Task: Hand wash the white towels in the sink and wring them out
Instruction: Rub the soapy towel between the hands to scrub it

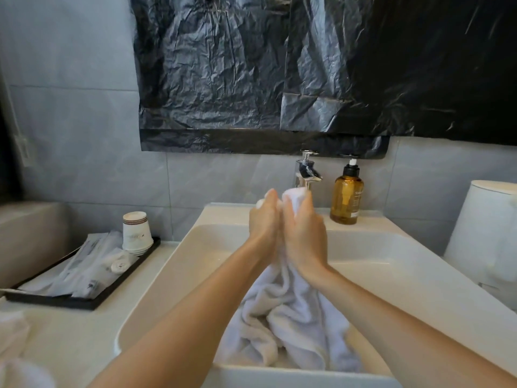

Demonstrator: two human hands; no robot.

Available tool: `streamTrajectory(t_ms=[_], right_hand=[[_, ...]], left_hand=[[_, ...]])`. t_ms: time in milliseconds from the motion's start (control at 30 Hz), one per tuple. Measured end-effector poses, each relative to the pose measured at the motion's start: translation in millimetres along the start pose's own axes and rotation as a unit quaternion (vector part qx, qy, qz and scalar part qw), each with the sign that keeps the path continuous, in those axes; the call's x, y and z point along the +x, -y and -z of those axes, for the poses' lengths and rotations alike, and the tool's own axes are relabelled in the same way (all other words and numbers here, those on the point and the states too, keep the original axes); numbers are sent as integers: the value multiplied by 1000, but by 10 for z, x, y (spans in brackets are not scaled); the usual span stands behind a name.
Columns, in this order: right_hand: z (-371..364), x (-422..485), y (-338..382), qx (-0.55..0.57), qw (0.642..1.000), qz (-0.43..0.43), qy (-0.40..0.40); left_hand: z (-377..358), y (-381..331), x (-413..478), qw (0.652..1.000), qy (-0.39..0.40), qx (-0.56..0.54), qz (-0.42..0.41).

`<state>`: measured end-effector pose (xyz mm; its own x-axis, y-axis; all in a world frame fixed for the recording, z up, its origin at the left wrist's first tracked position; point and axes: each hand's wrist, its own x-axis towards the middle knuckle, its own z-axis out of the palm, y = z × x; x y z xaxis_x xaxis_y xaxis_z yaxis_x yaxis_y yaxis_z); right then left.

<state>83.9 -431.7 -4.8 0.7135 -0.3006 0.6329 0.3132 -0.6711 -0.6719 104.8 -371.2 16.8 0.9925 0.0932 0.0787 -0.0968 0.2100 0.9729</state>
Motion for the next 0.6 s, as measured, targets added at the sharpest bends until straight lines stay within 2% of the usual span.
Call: streamTrajectory(t_ms=[67,133,200,233,300,367,433,533,600], right_hand=[[-99,-99,72,35,999,27,32],[-148,85,96,106,992,-63,23],[-61,289,27,148,973,-175,-19],[-8,289,-15,137,973,-183,-29],[31,110,8,77,993,-90,-4],[-49,-109,90,49,998,8,43],[-118,28,116,45,998,-27,47],[-69,282,63,114,984,-138,-17],[-43,177,33,128,986,-101,-29]], left_hand=[[88,-17,55,999,-34,-3,-24],[100,-34,34,999,-8,-37,-2],[33,-33,-39,998,47,-40,15],[-4,-32,-63,998,62,-25,12],[-12,-57,-41,999,36,-7,0],[60,-77,22,999,-16,8,-28],[101,-69,44,999,-18,6,-38],[27,-36,-26,999,25,-10,-25],[-5,-47,-37,999,17,19,-37]])
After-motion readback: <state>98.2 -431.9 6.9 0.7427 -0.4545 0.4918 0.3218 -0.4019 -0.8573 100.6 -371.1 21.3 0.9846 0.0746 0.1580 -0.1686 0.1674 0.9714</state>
